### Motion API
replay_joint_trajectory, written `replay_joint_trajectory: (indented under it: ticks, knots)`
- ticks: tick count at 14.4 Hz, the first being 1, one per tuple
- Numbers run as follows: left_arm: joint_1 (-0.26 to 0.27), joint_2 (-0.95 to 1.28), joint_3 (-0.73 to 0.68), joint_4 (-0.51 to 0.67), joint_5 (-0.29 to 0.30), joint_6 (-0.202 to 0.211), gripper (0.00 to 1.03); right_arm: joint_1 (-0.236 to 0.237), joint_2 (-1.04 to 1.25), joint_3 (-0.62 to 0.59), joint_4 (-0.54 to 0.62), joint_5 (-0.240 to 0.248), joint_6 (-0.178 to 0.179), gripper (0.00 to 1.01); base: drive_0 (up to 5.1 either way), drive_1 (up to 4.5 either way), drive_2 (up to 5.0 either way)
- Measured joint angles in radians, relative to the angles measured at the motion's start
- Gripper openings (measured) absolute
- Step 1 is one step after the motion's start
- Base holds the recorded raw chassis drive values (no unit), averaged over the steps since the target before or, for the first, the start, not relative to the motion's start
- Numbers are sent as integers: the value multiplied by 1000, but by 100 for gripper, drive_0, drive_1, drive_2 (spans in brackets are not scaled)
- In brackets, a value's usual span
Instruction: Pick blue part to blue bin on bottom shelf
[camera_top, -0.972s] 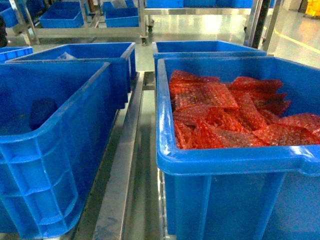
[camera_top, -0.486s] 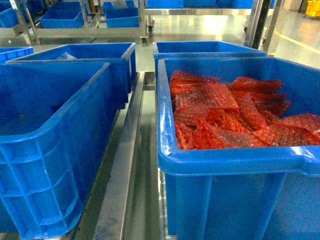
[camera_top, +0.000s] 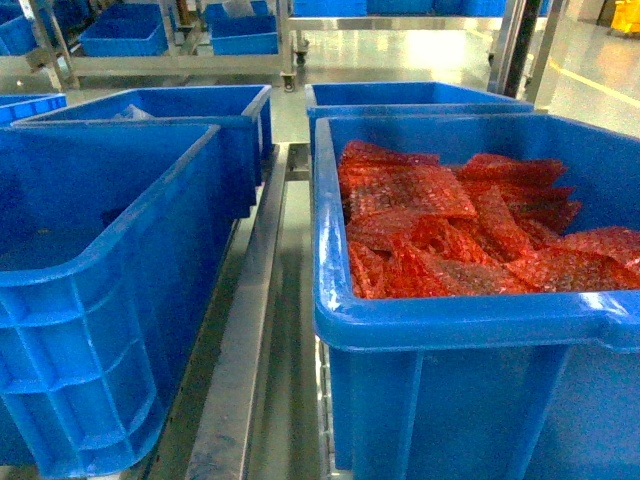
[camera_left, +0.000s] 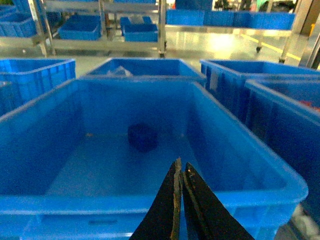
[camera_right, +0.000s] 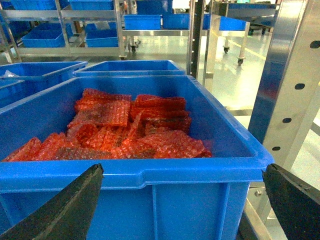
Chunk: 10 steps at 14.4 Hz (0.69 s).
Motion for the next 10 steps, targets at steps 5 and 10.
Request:
replay_joint_trajectory:
  ticks: [5, 10]
  knots:
    - [0, -223, -1, -204, 0, 0, 2, 0, 0, 0, 0, 0, 0, 98, 0, 0, 0]
    - [0, -377, -2, -349, 0, 0, 2, 0, 0, 0, 0, 0, 0, 98, 0, 0, 0]
